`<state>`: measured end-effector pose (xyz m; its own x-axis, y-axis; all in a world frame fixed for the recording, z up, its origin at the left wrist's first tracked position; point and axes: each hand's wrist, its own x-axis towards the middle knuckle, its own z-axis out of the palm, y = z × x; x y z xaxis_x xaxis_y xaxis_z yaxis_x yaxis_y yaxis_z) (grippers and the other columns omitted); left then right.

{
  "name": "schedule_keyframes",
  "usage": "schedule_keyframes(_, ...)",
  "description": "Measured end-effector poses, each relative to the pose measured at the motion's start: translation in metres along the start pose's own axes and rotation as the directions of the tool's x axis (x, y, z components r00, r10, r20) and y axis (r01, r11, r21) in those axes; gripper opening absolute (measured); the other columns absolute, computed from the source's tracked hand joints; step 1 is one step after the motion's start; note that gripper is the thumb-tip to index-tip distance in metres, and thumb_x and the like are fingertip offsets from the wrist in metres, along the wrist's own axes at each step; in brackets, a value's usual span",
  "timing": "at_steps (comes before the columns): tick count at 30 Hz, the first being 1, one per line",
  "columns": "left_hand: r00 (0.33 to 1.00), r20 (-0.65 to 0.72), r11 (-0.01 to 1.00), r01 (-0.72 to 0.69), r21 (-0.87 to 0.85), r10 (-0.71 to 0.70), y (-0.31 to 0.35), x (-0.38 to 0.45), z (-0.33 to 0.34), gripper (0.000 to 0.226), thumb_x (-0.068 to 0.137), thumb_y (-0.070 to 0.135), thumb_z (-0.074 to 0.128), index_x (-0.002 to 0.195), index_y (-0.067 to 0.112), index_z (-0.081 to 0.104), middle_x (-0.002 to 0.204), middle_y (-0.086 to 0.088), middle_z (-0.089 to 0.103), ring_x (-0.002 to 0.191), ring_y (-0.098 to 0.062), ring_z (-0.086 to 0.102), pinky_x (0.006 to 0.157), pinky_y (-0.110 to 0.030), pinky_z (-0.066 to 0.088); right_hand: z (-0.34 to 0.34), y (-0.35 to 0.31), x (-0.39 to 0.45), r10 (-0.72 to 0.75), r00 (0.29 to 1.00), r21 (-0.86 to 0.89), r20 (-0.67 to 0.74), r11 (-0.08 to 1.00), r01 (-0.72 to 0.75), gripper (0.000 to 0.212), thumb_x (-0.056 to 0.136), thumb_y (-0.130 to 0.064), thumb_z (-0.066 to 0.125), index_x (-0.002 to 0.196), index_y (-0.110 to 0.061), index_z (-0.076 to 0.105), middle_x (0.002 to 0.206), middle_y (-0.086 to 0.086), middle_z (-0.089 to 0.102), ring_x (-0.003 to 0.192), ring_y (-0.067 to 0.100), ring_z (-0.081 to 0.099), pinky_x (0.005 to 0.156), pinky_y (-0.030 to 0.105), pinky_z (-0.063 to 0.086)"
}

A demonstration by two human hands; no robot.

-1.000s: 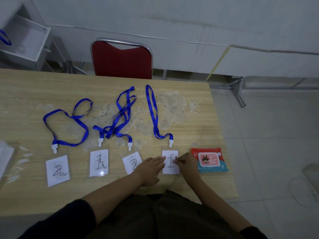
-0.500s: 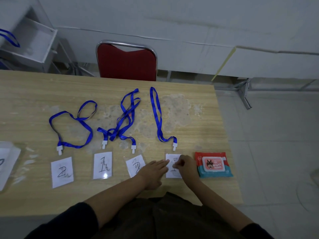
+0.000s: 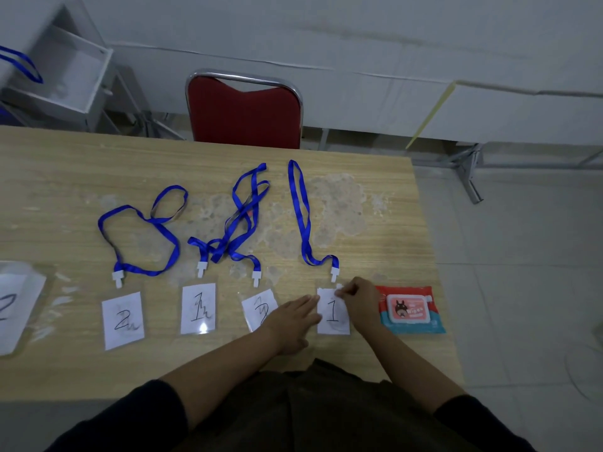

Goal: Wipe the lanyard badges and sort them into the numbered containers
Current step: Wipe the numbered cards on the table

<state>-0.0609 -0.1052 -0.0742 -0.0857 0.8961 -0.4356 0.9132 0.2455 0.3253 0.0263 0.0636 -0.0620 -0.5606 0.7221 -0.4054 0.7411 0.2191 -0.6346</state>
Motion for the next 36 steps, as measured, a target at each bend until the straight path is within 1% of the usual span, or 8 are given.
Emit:
schedule_keyframes(3,1.000,0.004,1.000,-0.004,0.002,0.004,-0.002,0.001,0.001,0.074,0.092,0.036,0.059,0.153,0.022,0.020,0.163,-0.007,-0.005,0.150,-0.021,-0.005,0.120,-0.038,0.009,0.010,0.003,-0.015,-0.052,0.988,-0.085,0.142,0.994,0.065,0.020,0.085,-0.016,0.073,0.072,-0.025,0.060,0.074,-0.008,0.066,0.074,-0.003,0.060,0.070,0.014,0.046)
schedule_keyframes(7,1.000,0.014,1.000,-0.010,0.012,0.010,-0.003,0.000,-0.001,0.075,0.091,0.037,0.059,0.153,0.022,0.020,0.163,-0.006,-0.007,0.150,-0.020,-0.006,0.120,-0.037,0.009,-0.006,-0.001,0.001,0.043,0.999,0.040,-0.021,0.998,-0.043,0.011,0.086,-0.005,0.070,0.078,-0.011,0.065,0.076,0.000,0.070,0.076,0.013,0.067,0.067,0.017,0.049)
schedule_keyframes(12,1.000,0.023,1.000,-0.016,0.016,0.015,-0.004,0.002,0.001,0.076,0.090,0.036,0.060,0.153,0.023,0.020,0.163,-0.006,-0.007,0.150,-0.020,-0.007,0.121,-0.037,0.008,0.009,0.001,-0.020,-0.032,0.989,-0.099,0.147,0.994,0.046,0.013,0.085,-0.015,0.073,0.077,-0.020,0.063,0.074,-0.009,0.065,0.075,-0.001,0.061,0.068,0.010,0.043)
schedule_keyframes(17,0.999,0.034,1.000,-0.019,0.016,0.018,-0.007,0.000,0.000,0.078,0.091,0.038,0.057,0.154,0.020,0.016,0.163,-0.005,-0.006,0.150,-0.018,-0.006,0.121,-0.036,0.008,-0.010,-0.003,-0.004,0.059,0.998,0.044,-0.035,0.997,-0.057,0.008,0.084,0.000,0.070,0.080,-0.004,0.066,0.067,-0.008,0.064,0.065,-0.003,0.058,0.063,0.010,0.047)
schedule_keyframes(24,0.999,0.038,1.000,-0.019,-0.009,0.019,-0.012,0.001,-0.005,0.080,0.092,0.031,0.053,0.155,0.012,0.007,0.163,-0.004,-0.005,0.150,-0.014,-0.006,0.120,-0.030,0.003,0.006,-0.001,-0.019,-0.038,0.986,-0.090,0.161,0.994,0.053,0.009,0.082,-0.010,0.075,0.078,-0.013,0.067,0.072,-0.011,0.062,0.071,-0.006,0.057,0.064,0.007,0.041)
schedule_keyframes(27,0.999,0.027,1.000,-0.019,-0.008,0.019,-0.010,0.001,-0.007,0.077,0.093,0.031,0.051,0.155,0.012,0.009,0.163,-0.004,-0.004,0.150,-0.014,-0.005,0.119,-0.027,0.000,0.002,-0.002,-0.013,0.010,0.993,-0.031,0.116,0.999,-0.006,0.008,0.083,-0.014,0.075,0.080,-0.014,0.067,0.078,-0.007,0.066,0.076,0.000,0.061,0.071,0.012,0.046)
schedule_keyframes(31,1.000,0.014,1.000,-0.006,-0.006,0.006,-0.008,0.002,-0.005,0.075,0.092,0.029,0.051,0.154,0.012,0.013,0.163,-0.005,-0.001,0.150,-0.014,-0.004,0.120,-0.028,0.001,0.017,0.009,-0.032,-0.070,0.971,-0.159,0.227,0.981,0.108,0.027,0.081,-0.016,0.077,0.069,-0.031,0.058,0.072,-0.013,0.062,0.073,-0.008,0.057,0.073,0.011,0.043)
schedule_keyframes(36,1.000,0.016,0.997,0.007,-0.081,-0.006,-0.009,0.002,-0.009,0.073,0.092,0.024,0.053,0.154,0.012,0.016,0.163,-0.003,0.003,0.150,-0.013,0.002,0.122,-0.029,0.008,0.009,0.007,-0.022,-0.039,0.995,-0.126,0.096,0.991,0.051,0.008,0.085,-0.017,0.074,0.084,-0.016,0.066,0.090,-0.003,0.067,0.086,0.006,0.062,0.084,0.024,0.052)
